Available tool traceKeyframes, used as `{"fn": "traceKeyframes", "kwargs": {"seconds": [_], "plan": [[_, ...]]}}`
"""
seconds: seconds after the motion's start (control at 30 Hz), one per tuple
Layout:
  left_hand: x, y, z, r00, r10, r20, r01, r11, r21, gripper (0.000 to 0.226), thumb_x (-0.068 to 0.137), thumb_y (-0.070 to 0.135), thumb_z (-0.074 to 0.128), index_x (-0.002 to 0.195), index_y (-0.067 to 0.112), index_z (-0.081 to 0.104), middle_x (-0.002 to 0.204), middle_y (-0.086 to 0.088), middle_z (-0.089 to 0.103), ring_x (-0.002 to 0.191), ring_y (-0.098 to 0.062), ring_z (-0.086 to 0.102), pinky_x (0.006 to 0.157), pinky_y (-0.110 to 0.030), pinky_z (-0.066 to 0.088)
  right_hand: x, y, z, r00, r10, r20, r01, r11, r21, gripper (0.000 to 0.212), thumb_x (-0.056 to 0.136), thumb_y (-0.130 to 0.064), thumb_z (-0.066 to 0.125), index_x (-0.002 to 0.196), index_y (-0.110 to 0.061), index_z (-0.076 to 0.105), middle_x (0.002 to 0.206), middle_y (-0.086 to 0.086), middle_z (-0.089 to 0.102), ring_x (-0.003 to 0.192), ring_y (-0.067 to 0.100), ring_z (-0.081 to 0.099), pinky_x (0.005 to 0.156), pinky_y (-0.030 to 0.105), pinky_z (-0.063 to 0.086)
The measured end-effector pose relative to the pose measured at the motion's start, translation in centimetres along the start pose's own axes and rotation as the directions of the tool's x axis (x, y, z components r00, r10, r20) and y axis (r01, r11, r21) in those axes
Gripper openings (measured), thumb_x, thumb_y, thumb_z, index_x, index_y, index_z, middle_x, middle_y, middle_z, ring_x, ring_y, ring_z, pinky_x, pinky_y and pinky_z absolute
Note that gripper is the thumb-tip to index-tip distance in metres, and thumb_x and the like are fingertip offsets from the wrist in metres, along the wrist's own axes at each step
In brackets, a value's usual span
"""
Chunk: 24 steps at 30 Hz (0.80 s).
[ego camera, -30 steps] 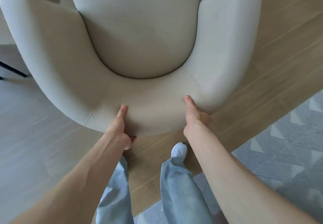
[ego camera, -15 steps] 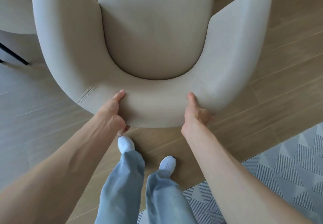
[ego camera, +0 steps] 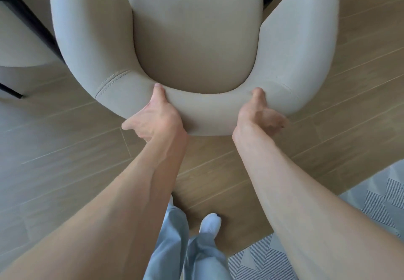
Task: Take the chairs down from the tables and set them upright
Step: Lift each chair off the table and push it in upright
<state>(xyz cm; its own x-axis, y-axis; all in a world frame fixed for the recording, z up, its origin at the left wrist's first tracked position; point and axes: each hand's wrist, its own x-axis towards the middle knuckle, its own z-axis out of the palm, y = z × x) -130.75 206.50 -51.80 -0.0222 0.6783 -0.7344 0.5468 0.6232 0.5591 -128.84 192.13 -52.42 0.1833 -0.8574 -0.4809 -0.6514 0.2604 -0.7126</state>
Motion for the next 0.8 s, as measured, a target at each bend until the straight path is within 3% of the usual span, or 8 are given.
{"fn": "traceKeyframes", "kwargs": {"seconds": [0.13, 0.2, 0.27, 0.33, 0.4, 0.67, 0.8], "plan": [[0.0, 2.9, 3.5, 0.999, 0.052, -0.007, -0.052, 0.998, -0.03, 0.075, 0.056, 0.057, 0.081, 0.101, 0.019, 0.034, 0.08, 0.004, 0.051, 0.065, -0.014, 0.045, 0.083, -0.04, 0.05, 0.8, -2.9, 3.2, 0.999, -0.044, 0.013, 0.044, 0.998, 0.034, 0.068, 0.064, -0.052, 0.07, 0.1, -0.01, 0.03, 0.103, 0.01, 0.058, 0.076, 0.032, 0.058, 0.054, 0.033, 0.034], [0.1, 3.9, 4.9, 0.995, 0.085, 0.055, -0.085, 0.996, 0.006, 0.076, 0.065, 0.057, 0.078, 0.118, 0.018, 0.041, 0.105, -0.006, 0.061, 0.088, -0.027, 0.059, 0.095, -0.047, 0.05, 1.0, -4.6, 4.9, 0.999, -0.052, 0.0, 0.052, 0.998, 0.029, 0.069, 0.066, -0.049, 0.071, 0.101, -0.01, 0.027, 0.105, 0.012, 0.058, 0.078, 0.033, 0.058, 0.058, 0.033, 0.036], [-0.1, 5.0, 6.2, 0.989, 0.099, 0.112, -0.104, 0.994, 0.037, 0.085, 0.073, 0.056, 0.074, 0.137, 0.012, 0.037, 0.132, -0.012, 0.055, 0.122, -0.033, 0.055, 0.105, -0.049, 0.046, 1.1, -6.2, 6.5, 0.998, -0.055, -0.013, 0.054, 0.999, -0.004, 0.071, 0.066, -0.049, 0.073, 0.108, -0.007, 0.033, 0.109, 0.013, 0.06, 0.083, 0.035, 0.061, 0.065, 0.035, 0.04], [-0.1, 6.6, 7.7, 0.996, 0.068, 0.063, -0.067, 0.998, -0.009, 0.077, 0.067, 0.052, 0.077, 0.12, 0.012, 0.036, 0.104, -0.005, 0.058, 0.104, -0.033, 0.057, 0.096, -0.041, 0.048, 1.3, -7.5, 7.8, 0.998, -0.062, -0.016, 0.061, 0.998, -0.025, 0.076, 0.066, -0.049, 0.073, 0.115, -0.005, 0.036, 0.111, 0.015, 0.061, 0.086, 0.036, 0.063, 0.067, 0.035, 0.042], [-0.6, 8.1, 9.0, 0.997, 0.073, 0.001, -0.073, 0.997, 0.002, 0.071, 0.063, 0.05, 0.079, 0.102, 0.015, 0.03, 0.079, 0.002, 0.047, 0.083, -0.031, 0.054, 0.081, -0.036, 0.045, 1.5, -8.2, 9.0, 0.996, -0.085, -0.034, 0.083, 0.996, -0.032, 0.077, 0.066, -0.048, 0.073, 0.117, -0.004, 0.036, 0.113, 0.016, 0.061, 0.09, 0.037, 0.064, 0.069, 0.035, 0.043], [-0.2, 10.7, 13.2, 0.991, 0.091, -0.098, -0.085, 0.995, 0.06, 0.072, 0.064, 0.051, 0.077, 0.1, 0.015, 0.026, 0.095, -0.003, 0.055, 0.081, -0.031, 0.052, 0.074, -0.036, 0.034, 1.9, -11.0, 12.9, 0.989, -0.102, -0.108, 0.092, 0.991, -0.094, 0.079, 0.063, -0.048, 0.074, 0.119, -0.005, 0.037, 0.111, 0.016, 0.058, 0.081, 0.036, 0.057, 0.068, 0.038, 0.04], [-0.1, 10.1, 13.5, 0.981, 0.114, -0.155, -0.097, 0.989, 0.11, 0.074, 0.062, 0.058, 0.073, 0.101, 0.017, 0.026, 0.104, -0.006, 0.064, 0.082, -0.032, 0.054, 0.074, -0.037, 0.033, 2.2, -11.0, 13.1, 0.986, -0.098, -0.137, 0.085, 0.992, -0.095, 0.073, 0.064, -0.046, 0.074, 0.114, -0.009, 0.036, 0.095, 0.009, 0.042, 0.081, 0.033, 0.05, 0.068, 0.037, 0.033]]}}
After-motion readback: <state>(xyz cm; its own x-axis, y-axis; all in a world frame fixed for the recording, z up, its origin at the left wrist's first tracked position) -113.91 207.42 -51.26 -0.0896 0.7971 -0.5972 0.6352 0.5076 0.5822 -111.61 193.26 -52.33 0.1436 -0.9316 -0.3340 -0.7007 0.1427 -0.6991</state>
